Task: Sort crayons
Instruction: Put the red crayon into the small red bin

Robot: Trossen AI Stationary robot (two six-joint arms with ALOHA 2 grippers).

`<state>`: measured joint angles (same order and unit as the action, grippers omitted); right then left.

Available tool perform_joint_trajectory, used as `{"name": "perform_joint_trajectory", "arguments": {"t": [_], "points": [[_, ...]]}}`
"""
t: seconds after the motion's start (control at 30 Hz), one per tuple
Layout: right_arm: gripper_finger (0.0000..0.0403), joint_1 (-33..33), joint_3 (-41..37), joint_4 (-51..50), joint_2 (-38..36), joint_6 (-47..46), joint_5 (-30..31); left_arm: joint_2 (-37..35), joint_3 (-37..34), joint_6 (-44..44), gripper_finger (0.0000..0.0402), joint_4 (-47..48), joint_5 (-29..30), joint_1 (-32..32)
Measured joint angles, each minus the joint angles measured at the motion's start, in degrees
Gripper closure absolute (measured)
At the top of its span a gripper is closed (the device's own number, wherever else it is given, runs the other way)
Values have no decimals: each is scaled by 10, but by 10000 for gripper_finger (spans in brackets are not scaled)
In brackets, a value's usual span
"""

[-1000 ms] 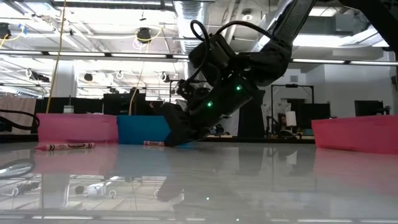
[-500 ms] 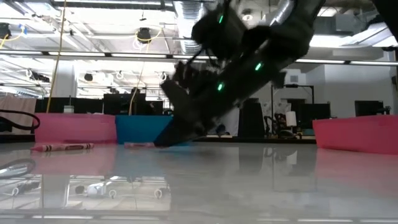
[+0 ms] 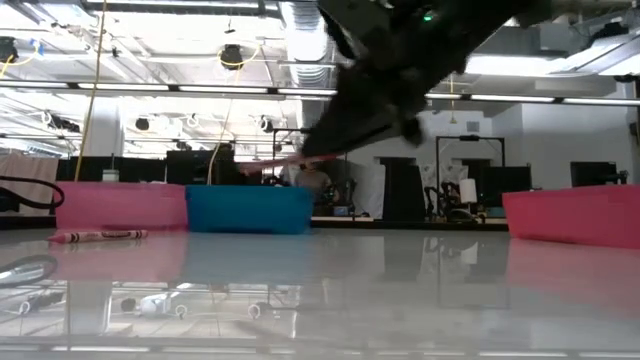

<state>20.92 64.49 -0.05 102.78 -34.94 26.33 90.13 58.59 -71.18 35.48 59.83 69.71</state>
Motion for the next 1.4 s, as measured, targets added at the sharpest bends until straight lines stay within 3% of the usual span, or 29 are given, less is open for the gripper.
{"name": "perform_joint_trajectory", "arguments": {"t": [0.13, 0.4, 0.53, 0.8, 1.1, 1.23, 1.4], "points": [[398, 35, 0, -134, -43, -116, 83, 0, 0, 0, 301, 0, 5, 0], [398, 114, 0, -395, -114, -369, 193, 0, 0, 0, 301, 0, 8, 0], [398, 141, 0, -544, -131, -529, 206, 0, 0, -4, 301, 0, 9, 0], [398, 164, 0, -785, -131, -752, 125, 0, 0, -4, 301, 0, 8, 0], [398, 165, 0, -899, -131, -827, 56, 0, 0, -4, 301, 2, 10, 0], [398, 157, -2, -899, -132, -832, 33, 0, 0, 0, 301, 2, 11, 0], [398, 118, -28, -899, -123, -811, -39, 0, 0, 0, 301, 2, 11, 0]]}}
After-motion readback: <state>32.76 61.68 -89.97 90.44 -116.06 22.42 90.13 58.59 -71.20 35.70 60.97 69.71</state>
